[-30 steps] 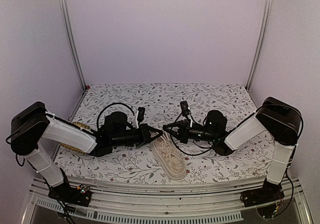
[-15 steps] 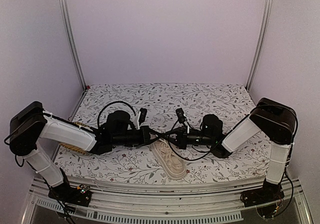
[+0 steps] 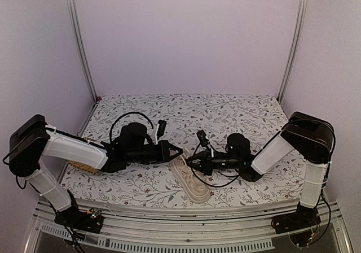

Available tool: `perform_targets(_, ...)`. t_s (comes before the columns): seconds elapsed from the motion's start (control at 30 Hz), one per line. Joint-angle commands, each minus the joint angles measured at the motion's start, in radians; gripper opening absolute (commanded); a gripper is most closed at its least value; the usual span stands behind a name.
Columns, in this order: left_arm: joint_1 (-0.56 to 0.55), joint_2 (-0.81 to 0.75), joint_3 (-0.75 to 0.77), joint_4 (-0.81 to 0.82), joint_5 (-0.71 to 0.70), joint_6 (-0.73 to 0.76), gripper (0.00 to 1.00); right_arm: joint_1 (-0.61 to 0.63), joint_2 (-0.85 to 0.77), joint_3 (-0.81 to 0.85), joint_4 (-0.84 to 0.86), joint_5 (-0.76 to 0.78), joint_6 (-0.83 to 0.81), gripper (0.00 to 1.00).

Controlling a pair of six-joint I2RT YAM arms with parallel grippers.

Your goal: Tie the shoes

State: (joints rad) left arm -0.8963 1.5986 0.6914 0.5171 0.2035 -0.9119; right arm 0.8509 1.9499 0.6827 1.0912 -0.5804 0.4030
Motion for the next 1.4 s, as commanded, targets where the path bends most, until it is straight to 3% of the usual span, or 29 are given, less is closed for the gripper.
perform_targets(0.0, 0.012, -0.042, 0.030, 0.024, -0.011, 0.017, 0.00, 0.013, 0.017, -0.027, -0.037, -0.011, -0.022, 0.02)
perform_targets(0.27, 0.014, -0.023, 0.057, 0.025, 0.055, 0.034, 0.00, 0.015, 0.033, 0.032, -0.069, -0.008, -0.036, 0.02)
perform_targets(0.53, 0.014, -0.038, 0.050, -0.007, 0.056, 0.038, 0.00, 0.014, 0.032, 0.096, -0.117, 0.201, -0.069, 0.02)
perform_targets(0.73, 0.013, -0.034, 0.048, -0.022, 0.077, 0.047, 0.00, 0.013, 0.028, 0.125, -0.081, 0.251, -0.090, 0.02)
perform_targets(1.03, 0.029, -0.006, 0.053, -0.008, 0.080, 0.048, 0.00, 0.010, 0.142, 0.232, 0.046, -0.014, -0.008, 0.02)
perform_targets(1.3, 0.058, 0.024, 0.059, 0.042, 0.108, 0.045, 0.00, 0.003, 0.192, 0.212, 0.115, -0.198, 0.053, 0.02)
perform_targets(1.37, 0.067, 0.038, 0.053, 0.050, 0.115, 0.044, 0.04, -0.004, 0.198, 0.200, 0.156, -0.233, 0.090, 0.02)
